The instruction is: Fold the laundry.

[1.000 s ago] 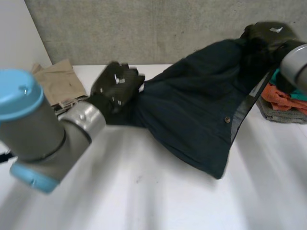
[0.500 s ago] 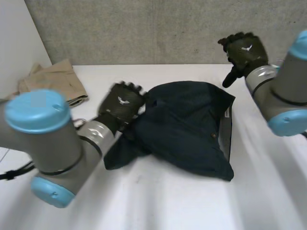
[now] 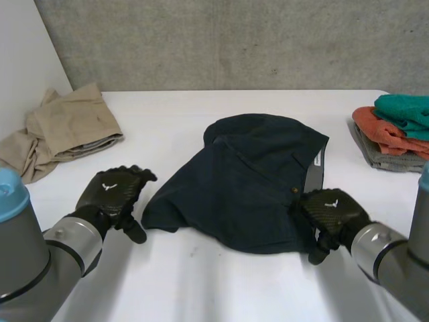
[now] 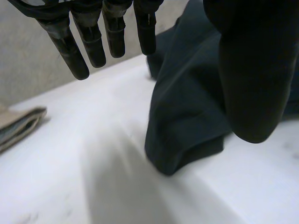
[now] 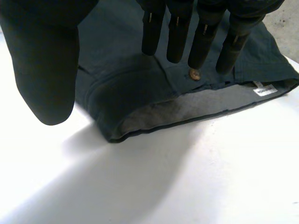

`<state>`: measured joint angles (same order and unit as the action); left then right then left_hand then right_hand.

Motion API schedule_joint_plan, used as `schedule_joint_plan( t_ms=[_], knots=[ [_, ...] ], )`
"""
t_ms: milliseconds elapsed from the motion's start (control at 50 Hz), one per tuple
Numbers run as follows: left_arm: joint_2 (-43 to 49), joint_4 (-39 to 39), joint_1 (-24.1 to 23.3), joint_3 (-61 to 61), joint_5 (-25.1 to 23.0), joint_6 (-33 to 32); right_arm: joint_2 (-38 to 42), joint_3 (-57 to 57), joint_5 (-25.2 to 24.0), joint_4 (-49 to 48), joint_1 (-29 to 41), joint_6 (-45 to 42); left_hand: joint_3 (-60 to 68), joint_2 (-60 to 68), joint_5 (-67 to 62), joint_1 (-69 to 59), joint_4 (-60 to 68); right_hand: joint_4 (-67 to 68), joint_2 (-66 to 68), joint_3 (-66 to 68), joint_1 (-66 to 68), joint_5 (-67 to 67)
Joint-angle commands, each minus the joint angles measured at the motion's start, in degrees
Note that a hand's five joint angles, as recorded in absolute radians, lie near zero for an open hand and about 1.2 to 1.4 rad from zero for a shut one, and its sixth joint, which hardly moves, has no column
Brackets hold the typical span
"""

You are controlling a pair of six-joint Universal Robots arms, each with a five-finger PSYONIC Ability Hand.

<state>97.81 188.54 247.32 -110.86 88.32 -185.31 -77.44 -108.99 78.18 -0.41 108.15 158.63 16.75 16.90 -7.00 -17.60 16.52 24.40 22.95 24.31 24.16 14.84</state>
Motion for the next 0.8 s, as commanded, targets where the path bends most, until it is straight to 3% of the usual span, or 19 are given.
schedule_joint_plan(
  t_ms=[20,160,260,420,480,520,580,660,800],
  knots=[
    [5.4,2.4,2.9,1.3,-0.7,0.1,1.1,-4.3,0.0,-9.8,1.0,1.8,8.4,8.3,-8.2,-7.6,8.7,8.9,10.3,9.0,9.1,8.4],
    [11.7,3.5,4.1,3.3,-8.0,-0.1,4.9,-4.2,0.3,-14.8,3.3,1.6,15.3,15.2,-15.1,-14.5,15.6,21.7,23.1,21.7,21.9,21.2],
    [14.3,3.5,4.1,5.5,-10.5,0.0,5.1,-4.0,0.3,-16.6,3.4,1.6,21.4,21.2,-21.1,-20.5,21.6,55.6,57.0,55.7,55.8,55.1],
    [18.8,3.4,3.4,9.4,-10.6,-0.1,0.6,-2.5,0.7,-16.4,3.4,1.3,42.1,41.9,-41.8,-41.2,42.3,55.6,57.0,55.7,55.8,55.2],
    [20.4,3.4,3.0,10.9,-10.6,-0.1,-3.0,-1.4,0.8,-15.9,3.4,1.1,63.2,63.0,-62.9,-62.3,63.4,55.6,57.0,55.7,55.8,55.2],
    [20.4,3.4,2.8,11.5,-10.2,-0.1,-5.6,0.0,0.7,-15.7,3.5,1.2,63.2,63.1,-63.0,-62.4,63.5,55.6,57.0,55.7,55.8,55.2],
    [17.6,3.3,2.6,12.3,-9.6,-0.3,-8.9,1.7,1.0,-14.6,2.9,0.8,63.2,63.1,-63.0,-62.4,63.5,55.6,57.0,55.7,55.8,55.2],
    [5.1,3.2,2.9,11.9,-9.6,-0.3,-15.0,7.5,1.4,-9.7,2.2,-1.4,63.2,63.1,-63.0,-62.4,63.5,55.6,57.0,55.7,55.8,55.2],
    [-16.2,2.5,3.8,13.5,-9.5,-1.5,-18.0,22.0,1.6,2.2,-0.6,-6.3,63.2,63.1,-63.0,-62.4,63.5,55.6,57.0,55.7,55.8,55.2]
  ],
)
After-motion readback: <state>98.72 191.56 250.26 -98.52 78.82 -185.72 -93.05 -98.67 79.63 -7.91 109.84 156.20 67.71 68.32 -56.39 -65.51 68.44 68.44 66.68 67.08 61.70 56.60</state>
